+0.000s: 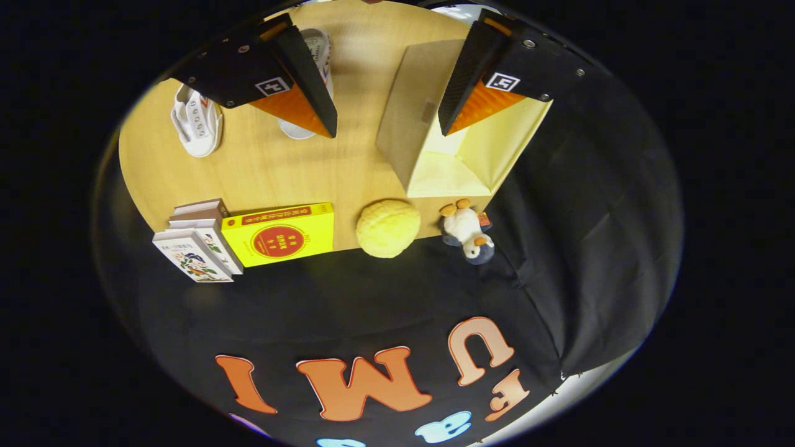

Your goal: Open the storage box then place both shoes into the box .Put the left shoe in first, then the right shoe, with the right side of both shoes facing outward in a uniform manner.

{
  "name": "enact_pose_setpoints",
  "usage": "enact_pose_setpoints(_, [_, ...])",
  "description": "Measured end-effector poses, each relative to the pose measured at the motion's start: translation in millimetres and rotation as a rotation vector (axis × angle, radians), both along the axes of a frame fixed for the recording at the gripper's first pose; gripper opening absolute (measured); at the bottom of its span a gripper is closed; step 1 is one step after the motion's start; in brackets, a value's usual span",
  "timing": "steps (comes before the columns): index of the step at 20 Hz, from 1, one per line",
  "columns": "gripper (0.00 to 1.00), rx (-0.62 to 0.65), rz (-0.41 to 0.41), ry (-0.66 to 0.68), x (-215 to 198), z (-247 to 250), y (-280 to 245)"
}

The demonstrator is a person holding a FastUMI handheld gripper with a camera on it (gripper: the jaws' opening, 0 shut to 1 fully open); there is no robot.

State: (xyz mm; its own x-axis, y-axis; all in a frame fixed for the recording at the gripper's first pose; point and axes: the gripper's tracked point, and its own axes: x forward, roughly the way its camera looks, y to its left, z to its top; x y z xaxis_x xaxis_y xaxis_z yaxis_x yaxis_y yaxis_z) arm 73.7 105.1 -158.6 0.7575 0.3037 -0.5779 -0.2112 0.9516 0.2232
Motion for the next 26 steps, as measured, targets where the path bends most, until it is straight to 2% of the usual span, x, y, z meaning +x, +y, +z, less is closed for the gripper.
enact_pose_setpoints(9, [0.98,-0.2,-0.083,0.04,-35.4,-46.2,-79.3])
enact_pose_setpoints(16, [0.99,-0.302,-0.088,0.119,-55.8,-90.0,-105.6])
enact_pose_setpoints(23, [0.99,-0.373,-0.061,0.181,-57.7,-127.7,-120.0])
enact_pose_setpoints(26, [0.91,-0.353,-0.065,0.213,-54.7,-141.6,-118.9])
